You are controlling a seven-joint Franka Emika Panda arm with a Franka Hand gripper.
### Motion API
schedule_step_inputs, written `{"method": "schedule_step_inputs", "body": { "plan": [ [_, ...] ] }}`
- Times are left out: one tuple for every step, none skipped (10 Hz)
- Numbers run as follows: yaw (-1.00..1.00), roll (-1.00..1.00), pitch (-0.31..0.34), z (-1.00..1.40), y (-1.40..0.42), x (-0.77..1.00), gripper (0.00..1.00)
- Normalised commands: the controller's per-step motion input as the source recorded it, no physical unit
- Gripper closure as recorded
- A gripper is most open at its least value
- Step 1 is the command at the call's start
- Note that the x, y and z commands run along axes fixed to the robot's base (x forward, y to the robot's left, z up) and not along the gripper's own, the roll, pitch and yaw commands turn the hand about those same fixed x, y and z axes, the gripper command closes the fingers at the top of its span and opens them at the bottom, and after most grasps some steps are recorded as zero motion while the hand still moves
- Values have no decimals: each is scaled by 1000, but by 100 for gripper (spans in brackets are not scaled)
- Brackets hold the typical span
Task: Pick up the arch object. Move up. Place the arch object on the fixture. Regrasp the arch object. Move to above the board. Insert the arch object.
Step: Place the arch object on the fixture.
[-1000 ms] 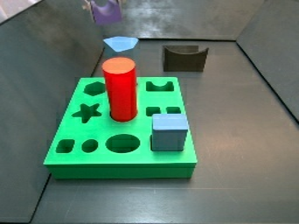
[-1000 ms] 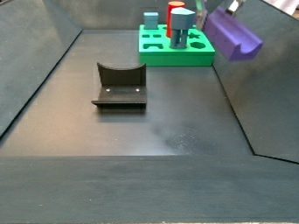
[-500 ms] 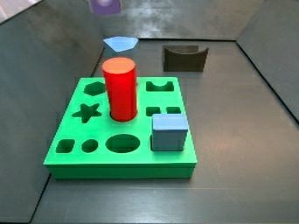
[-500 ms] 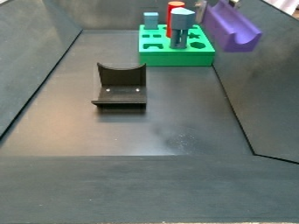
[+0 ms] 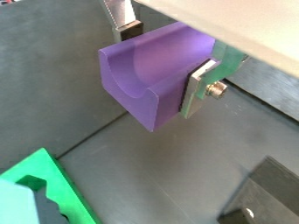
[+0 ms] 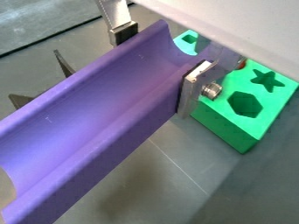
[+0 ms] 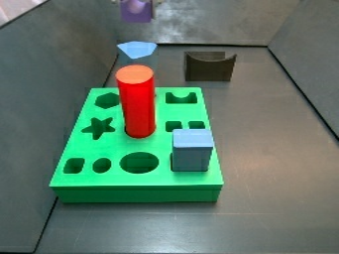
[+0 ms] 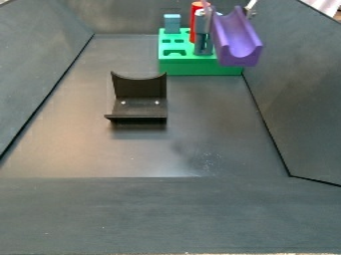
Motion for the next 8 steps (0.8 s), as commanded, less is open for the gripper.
{"method": "schedule_step_inputs", "body": {
  "plan": [
    [-63, -116, 152, -69, 40, 1000, 100],
    [-49, -121, 149, -62, 38, 1000, 100],
    [-43, -125, 148, -56, 37, 1000, 100],
    [-41, -130, 150, -52, 35, 1000, 100],
    [-38, -135, 153, -44, 34, 1000, 100],
    [-38, -139, 157, -39, 33, 1000, 100],
    [-38, -144, 161, -32, 31, 1000, 100],
    [-43, -1000, 1, 199, -20, 1000, 100]
  ]
}}
